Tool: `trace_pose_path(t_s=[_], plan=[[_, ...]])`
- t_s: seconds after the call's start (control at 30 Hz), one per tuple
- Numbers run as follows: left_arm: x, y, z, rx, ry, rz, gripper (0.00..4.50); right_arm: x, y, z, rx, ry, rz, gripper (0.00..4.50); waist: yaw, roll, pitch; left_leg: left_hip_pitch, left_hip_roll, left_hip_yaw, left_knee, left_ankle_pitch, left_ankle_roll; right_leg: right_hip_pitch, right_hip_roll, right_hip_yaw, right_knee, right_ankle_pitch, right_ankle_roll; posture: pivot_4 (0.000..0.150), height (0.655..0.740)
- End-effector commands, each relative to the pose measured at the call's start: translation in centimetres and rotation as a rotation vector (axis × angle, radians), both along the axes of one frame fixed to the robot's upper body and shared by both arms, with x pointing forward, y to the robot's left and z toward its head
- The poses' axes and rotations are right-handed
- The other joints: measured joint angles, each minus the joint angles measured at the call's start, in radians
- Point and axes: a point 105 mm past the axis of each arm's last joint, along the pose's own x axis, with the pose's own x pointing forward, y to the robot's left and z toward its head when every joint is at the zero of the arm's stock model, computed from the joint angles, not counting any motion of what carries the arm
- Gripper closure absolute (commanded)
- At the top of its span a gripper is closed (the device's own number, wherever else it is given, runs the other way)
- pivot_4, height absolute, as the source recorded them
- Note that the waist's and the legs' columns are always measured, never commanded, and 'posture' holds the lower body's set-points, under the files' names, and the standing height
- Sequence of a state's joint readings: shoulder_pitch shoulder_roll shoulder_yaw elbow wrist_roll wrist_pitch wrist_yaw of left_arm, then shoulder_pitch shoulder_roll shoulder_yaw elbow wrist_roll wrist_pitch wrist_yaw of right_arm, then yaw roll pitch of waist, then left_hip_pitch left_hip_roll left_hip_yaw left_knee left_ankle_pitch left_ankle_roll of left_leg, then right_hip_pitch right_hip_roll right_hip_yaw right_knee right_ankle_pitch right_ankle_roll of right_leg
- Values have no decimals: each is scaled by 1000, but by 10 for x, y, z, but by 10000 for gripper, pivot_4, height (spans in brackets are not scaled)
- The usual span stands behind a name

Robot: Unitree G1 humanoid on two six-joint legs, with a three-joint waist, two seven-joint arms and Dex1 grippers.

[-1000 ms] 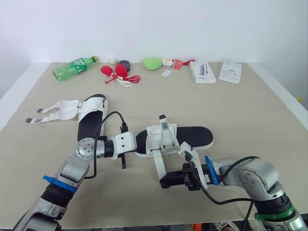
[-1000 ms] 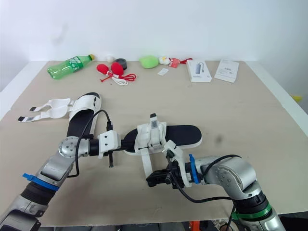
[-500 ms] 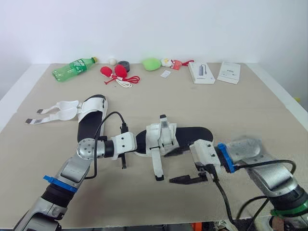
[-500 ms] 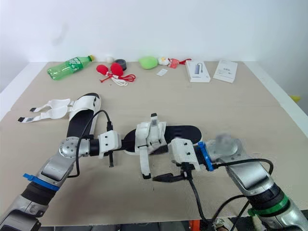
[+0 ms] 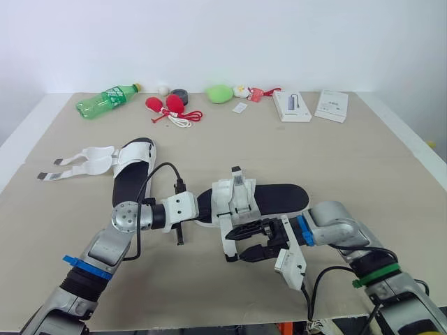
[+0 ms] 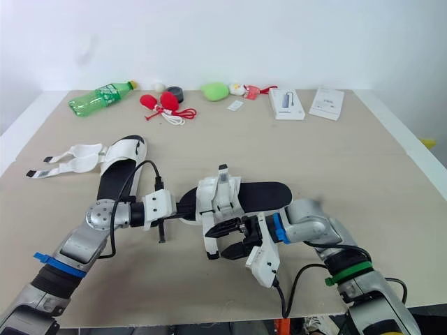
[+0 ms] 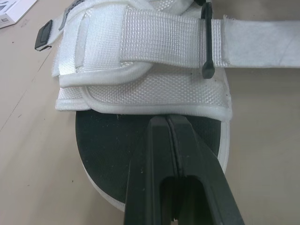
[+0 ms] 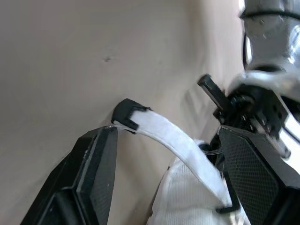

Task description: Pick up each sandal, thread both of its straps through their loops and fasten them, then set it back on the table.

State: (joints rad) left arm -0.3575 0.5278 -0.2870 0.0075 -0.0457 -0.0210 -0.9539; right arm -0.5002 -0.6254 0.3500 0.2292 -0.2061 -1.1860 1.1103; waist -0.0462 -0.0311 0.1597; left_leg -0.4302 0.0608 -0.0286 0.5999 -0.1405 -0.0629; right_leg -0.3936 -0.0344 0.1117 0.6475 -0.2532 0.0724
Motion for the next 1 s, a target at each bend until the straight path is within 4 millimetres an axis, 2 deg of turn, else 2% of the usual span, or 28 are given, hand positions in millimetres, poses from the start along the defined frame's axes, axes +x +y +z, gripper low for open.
trace_pose_path(t_s=[0.03, 0.13, 0.3, 0.33, 0.4, 0.43, 0.53, 0.6, 0.67, 0.77, 0.87, 1.0], plan=[[-6, 3, -27, 71, 88, 14, 45000, 9, 9, 2, 17, -79, 46, 8124, -1, 0, 0, 3, 0, 0, 0, 0, 0, 3, 0, 0, 0, 0, 0, 1500, 7400], [-3, 3, -25, 72, 84, 15, 45000, 14, 10, 3, 18, -102, 55, 8124, -1, 0, 0, 4, 0, 0, 0, 0, 0, 4, 0, 0, 0, 0, -1, 1500, 7400], [-2, 5, -23, 75, 78, 18, 45000, 11, 12, 4, 37, -98, 78, 8124, 1, 0, 0, 4, 0, 0, -1, 0, 0, 4, -1, 0, 0, -1, -1, 1500, 7400], [-2, 6, -24, 77, 78, 19, 45000, 9, 12, 5, 45, -90, 83, 13198, 1, 0, 0, 4, 0, 0, -1, 0, 0, 5, -1, 0, 0, -1, -1, 1500, 7400], [-4, 6, -26, 82, 82, 18, 45000, 6, 13, 7, 64, -64, 83, 14768, 1, 0, 0, 4, 0, 0, -1, 0, 0, 5, -1, 1, 0, 0, -1, 1500, 7400], [-5, 6, -26, 83, 83, 17, 45000, 4, 12, 7, 65, -50, 81, 21876, 1, 0, 0, 4, 0, 0, -1, 0, 0, 5, -1, 1, 0, 0, -1, 1500, 7400], [-6, 8, -27, 86, 87, 16, 45000, 2, 11, 7, 73, -1, 66, 29420, 0, 0, 0, 4, 0, 1, -1, 0, 0, 5, -1, 1, 0, 0, -1, 1500, 7400], [-5, 9, -27, 90, 88, 16, 45000, 2, 12, 6, 86, 56, 46, 38102, 0, 0, 0, 5, 0, 1, -2, 0, 0, 5, -1, 1, 0, -1, -1, 1500, 7400], [-4, 9, -26, 92, 87, 15, 45000, 1, 13, 9, 137, 156, 6, 43994, 0, 0, 0, 5, 0, 1, -2, 0, 0, 5, -1, 1, 0, -1, -2, 1500, 7400], [-3, 8, -26, 94, 87, 10, 45000, 1, 17, 17, 227, 348, -71, 43994, 0, 0, 0, 5, 0, 1, -2, 0, 1, 5, -1, 1, 0, -1, -2, 1500, 7400], [-4, 8, -26, 98, 89, 3, 45000, 4, 22, 33, 359, 641, -172, 43994, 0, 0, 0, 5, 0, 0, -2, 0, 1, 6, -1, 1, 0, -1, -2, 1500, 7400], [-3, 8, -25, 103, 87, -3, 45000, 28, 25, 54, 512, 905, -317, 43994, 0, 0, 0, 5, 1, 1, -2, 0, 1, 6, 0, 1, 0, 0, -2, 1500, 7400]])
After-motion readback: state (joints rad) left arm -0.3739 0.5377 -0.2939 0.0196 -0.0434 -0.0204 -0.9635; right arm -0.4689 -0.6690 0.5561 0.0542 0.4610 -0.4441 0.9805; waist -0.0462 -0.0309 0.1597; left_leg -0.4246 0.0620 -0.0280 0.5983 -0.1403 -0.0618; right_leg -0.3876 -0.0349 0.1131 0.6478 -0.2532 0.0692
